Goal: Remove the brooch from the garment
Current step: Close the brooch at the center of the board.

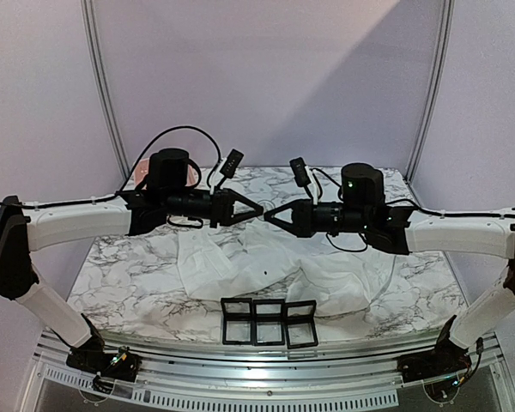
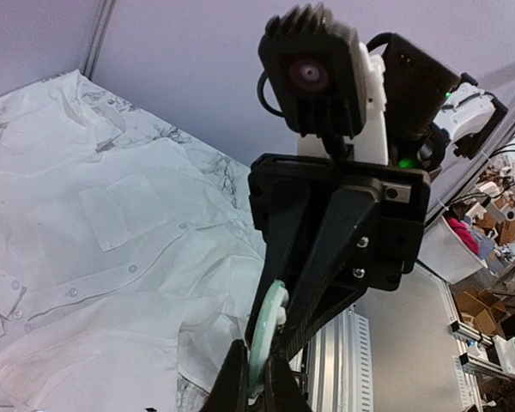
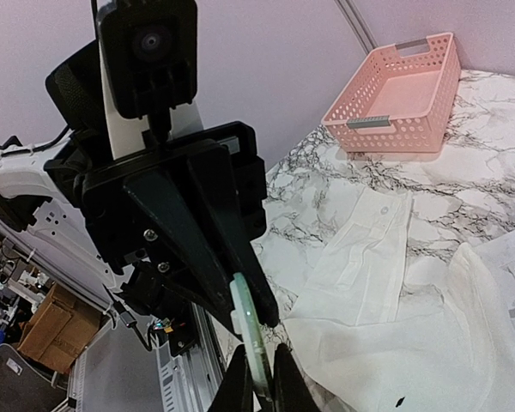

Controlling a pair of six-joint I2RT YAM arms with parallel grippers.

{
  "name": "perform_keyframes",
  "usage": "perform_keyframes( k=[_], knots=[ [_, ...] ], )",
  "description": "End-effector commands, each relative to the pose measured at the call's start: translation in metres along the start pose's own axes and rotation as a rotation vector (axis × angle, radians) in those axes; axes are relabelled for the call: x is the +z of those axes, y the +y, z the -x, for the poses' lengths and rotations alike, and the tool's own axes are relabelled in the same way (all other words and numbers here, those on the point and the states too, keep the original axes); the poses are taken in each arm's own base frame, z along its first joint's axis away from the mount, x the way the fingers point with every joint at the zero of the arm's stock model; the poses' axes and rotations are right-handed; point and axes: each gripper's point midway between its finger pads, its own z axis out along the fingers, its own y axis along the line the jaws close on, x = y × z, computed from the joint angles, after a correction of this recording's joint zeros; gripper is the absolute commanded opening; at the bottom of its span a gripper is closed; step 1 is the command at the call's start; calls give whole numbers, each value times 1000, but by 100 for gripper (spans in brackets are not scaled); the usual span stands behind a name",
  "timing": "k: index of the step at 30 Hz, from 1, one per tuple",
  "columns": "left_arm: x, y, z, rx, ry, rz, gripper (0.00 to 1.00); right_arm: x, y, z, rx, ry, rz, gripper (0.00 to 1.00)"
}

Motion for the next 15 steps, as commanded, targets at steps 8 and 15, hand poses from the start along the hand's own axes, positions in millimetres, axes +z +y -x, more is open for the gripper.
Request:
perform_keyframes(
  k=[8, 15],
  knots=[
    [2, -37, -6, 37, 33, -123, 0, 2, -49, 7, 84, -73, -193, 2],
    [2, -36, -6, 37, 34, -118, 0, -2, -58, 8, 97, -99, -244, 1]
  ],
)
